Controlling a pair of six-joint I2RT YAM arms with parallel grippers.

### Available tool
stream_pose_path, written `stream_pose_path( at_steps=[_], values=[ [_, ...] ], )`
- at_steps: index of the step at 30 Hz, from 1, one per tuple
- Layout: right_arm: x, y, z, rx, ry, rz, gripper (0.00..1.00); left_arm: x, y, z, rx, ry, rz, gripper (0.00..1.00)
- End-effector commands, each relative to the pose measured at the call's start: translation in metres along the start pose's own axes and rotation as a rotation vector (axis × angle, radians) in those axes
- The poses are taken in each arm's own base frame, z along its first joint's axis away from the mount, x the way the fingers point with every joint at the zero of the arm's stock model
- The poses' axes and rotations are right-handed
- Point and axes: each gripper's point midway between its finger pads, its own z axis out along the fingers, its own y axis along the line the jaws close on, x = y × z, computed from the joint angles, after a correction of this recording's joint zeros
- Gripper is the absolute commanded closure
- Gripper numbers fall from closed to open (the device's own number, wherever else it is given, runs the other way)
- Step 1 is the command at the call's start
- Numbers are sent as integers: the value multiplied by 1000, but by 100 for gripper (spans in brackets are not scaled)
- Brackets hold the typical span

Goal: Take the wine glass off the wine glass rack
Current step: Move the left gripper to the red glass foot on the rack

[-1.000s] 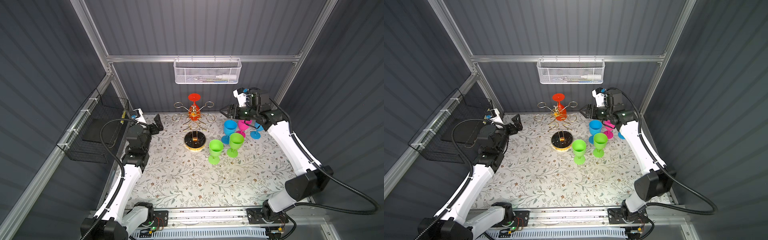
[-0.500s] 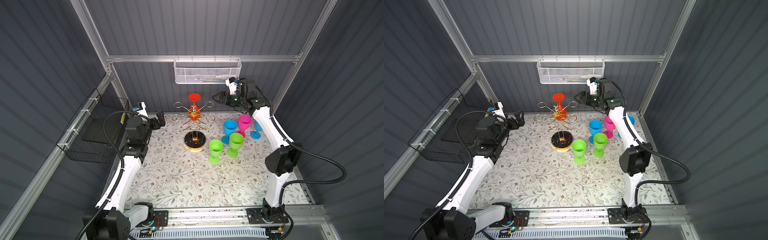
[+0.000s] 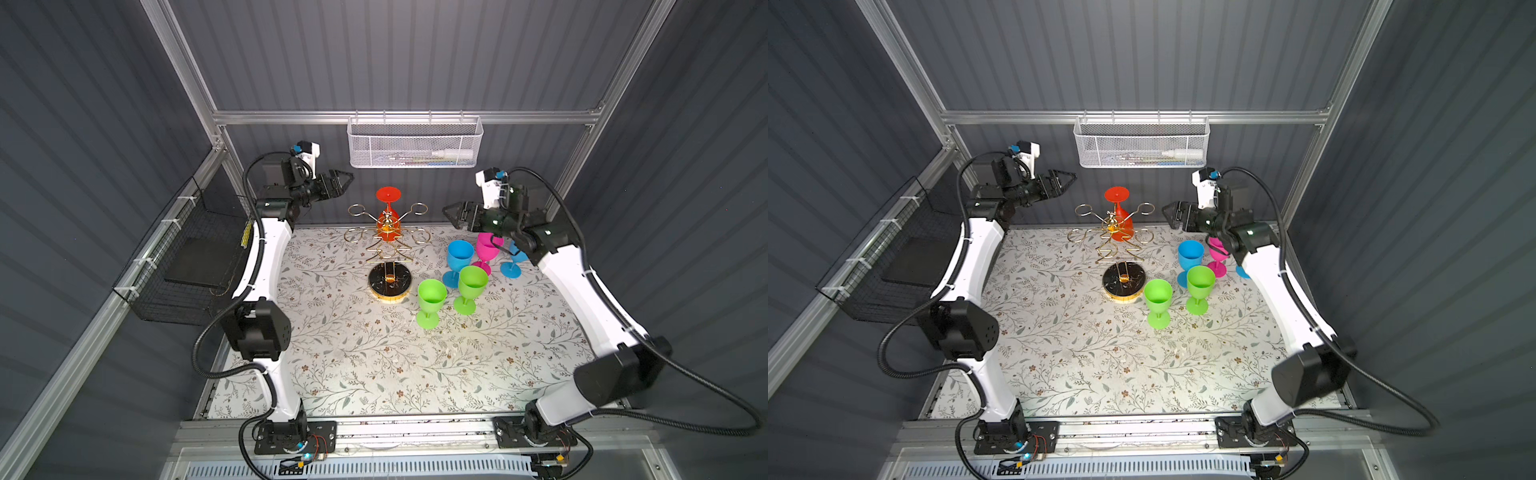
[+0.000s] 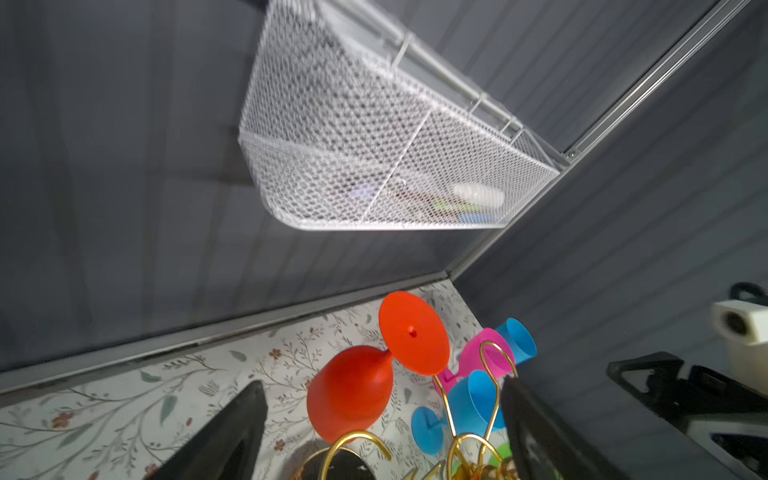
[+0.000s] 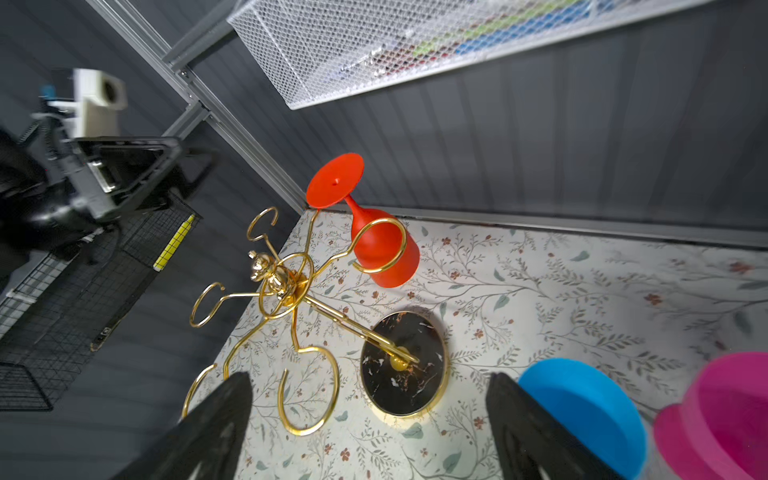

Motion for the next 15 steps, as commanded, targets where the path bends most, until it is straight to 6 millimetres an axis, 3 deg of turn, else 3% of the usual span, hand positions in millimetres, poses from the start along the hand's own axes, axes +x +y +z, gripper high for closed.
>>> stream_pose_path(
  at_steps=[1,7,10,11,15],
  values=[
    [-10,-2,-31,74,-109,-80,6,30,-6,15,67,148,-73,11],
    [5,0,-81,138,-132,-99,5,37,4,45,73,159,-73,13],
    [16,-3,-92,160,-119,-87,5,34,2,55,96,137,-62,14],
    [15,2,-104,159,-139,-91,5,34,1,58,103,132,-57,14],
    [30,-4,-112,187,-117,-72,5,38,-9,73,148,136,-48,15]
  ],
)
